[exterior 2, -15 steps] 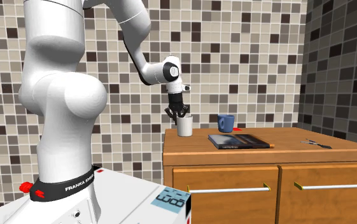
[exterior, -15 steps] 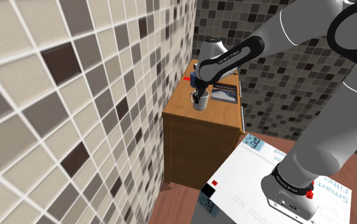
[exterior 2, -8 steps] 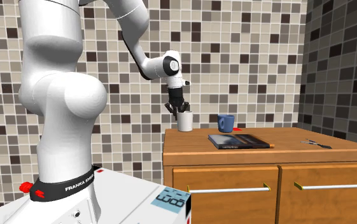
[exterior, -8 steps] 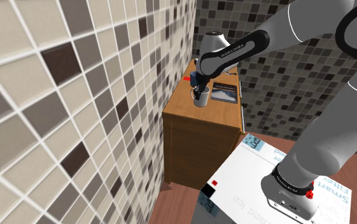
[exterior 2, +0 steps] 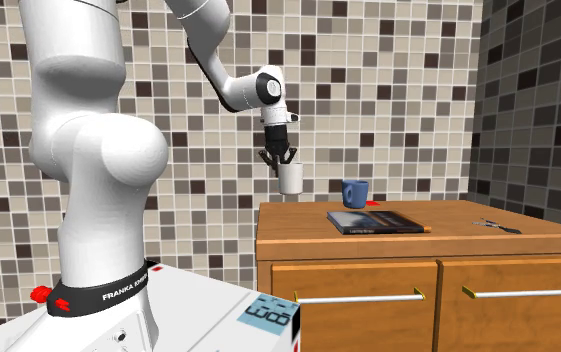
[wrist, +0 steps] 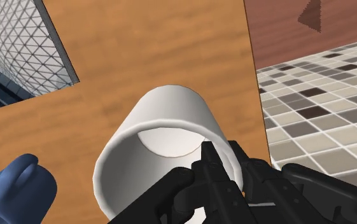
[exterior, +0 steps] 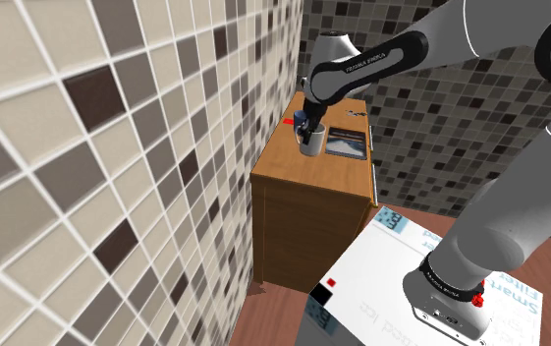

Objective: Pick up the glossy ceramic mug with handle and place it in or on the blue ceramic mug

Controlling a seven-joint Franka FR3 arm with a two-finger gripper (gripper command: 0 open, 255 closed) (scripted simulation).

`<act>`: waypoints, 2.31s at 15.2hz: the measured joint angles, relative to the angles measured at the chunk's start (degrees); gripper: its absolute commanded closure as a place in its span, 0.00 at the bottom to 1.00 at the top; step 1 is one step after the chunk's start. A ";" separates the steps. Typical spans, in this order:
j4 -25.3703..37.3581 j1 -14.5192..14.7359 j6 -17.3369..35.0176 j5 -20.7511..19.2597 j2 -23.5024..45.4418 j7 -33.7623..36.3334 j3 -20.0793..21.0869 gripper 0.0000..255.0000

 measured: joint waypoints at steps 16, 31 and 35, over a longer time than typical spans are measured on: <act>8.10 0.14 -12.12 0.09 -4.00 -0.18 0.22 1.00; 38.69 -4.81 -21.71 3.83 16.89 -10.86 -4.41 1.00; 52.53 -7.37 -26.27 5.73 26.27 -13.88 -5.12 1.00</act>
